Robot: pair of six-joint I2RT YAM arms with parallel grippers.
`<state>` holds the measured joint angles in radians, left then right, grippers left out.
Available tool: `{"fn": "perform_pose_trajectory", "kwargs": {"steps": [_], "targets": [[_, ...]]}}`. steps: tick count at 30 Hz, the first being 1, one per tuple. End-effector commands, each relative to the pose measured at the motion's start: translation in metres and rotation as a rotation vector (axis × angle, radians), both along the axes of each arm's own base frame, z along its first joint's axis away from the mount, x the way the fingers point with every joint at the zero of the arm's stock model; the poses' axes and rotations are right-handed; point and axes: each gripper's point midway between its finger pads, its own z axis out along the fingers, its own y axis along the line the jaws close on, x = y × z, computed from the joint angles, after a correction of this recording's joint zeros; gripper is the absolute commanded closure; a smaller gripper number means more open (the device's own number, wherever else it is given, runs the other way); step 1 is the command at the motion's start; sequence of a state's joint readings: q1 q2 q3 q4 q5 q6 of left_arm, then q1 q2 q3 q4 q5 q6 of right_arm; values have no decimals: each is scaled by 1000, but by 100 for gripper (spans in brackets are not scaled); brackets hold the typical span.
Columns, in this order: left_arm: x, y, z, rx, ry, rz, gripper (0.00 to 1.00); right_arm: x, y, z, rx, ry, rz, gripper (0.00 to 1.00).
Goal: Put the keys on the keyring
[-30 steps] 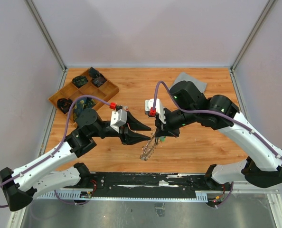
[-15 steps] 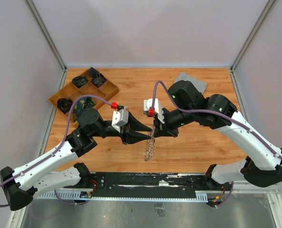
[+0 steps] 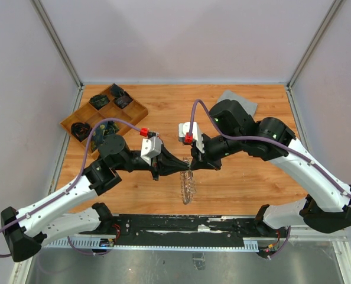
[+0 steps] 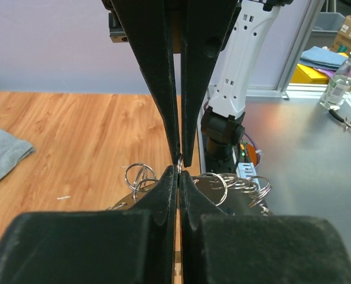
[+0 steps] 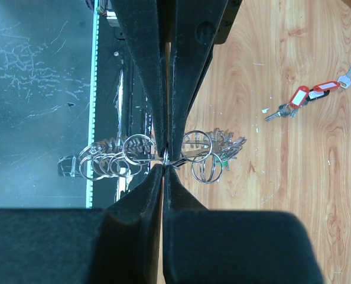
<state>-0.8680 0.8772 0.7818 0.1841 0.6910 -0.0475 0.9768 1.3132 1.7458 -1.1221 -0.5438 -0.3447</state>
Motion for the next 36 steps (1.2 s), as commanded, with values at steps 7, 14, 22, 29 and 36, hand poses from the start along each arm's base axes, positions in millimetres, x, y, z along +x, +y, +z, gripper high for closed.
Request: {"fn": "perform_pose_trajectory", "kwargs": {"steps": [7, 14, 22, 29, 36], "targets": [[-5, 6, 29, -110, -35, 13, 100, -2, 5, 25, 123, -52, -5, 97], [-11, 13, 38, -174, -37, 17, 99, 1, -5, 43, 234, -147, -57, 84], [-12, 18, 47, -213, -49, 31, 99, -3, -9, 52, 351, -186, -80, 78], [-11, 23, 55, -286, -37, 55, 99, -8, 0, 59, 475, -172, -70, 75], [-12, 28, 60, -335, -23, 66, 99, -10, 7, 60, 526, -160, -48, 77]]}}
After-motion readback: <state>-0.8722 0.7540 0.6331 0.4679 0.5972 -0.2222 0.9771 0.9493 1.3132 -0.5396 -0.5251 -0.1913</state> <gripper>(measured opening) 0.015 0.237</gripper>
